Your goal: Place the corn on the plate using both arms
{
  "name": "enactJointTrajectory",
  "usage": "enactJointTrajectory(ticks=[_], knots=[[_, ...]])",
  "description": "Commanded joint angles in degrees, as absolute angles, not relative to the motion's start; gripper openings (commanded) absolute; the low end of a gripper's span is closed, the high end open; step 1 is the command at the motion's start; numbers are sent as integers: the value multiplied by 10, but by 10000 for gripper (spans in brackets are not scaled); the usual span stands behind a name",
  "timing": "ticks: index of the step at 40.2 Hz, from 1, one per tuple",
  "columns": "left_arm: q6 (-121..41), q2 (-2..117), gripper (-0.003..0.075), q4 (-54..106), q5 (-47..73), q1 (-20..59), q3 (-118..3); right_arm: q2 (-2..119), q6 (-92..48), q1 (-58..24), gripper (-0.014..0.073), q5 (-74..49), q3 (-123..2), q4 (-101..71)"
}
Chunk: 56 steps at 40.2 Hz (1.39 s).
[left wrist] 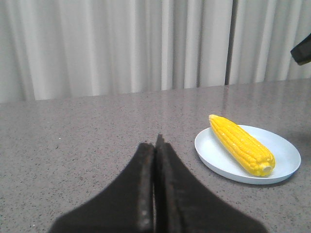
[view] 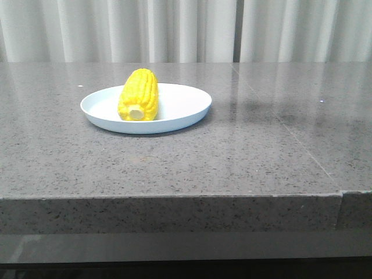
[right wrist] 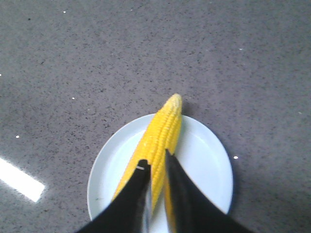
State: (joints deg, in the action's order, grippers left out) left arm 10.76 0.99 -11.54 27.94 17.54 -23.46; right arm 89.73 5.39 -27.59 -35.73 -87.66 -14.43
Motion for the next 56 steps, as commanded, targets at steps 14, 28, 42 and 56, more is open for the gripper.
enactJointTrajectory(ticks=[14, 28, 42, 56], knots=[[114, 19, -20, -116, 230, 179, -248, 735, 48, -157, -68, -377, -794, -35], [114, 19, -20, -116, 230, 179, -248, 498, 48, -143, -68, -268, -529, 22], [114, 19, -20, -116, 230, 179, -248, 246, 48, -143, -68, -200, -307, 22], [114, 19, -20, -116, 230, 179, -248, 101, 48, -143, -68, -204, -239, 21]])
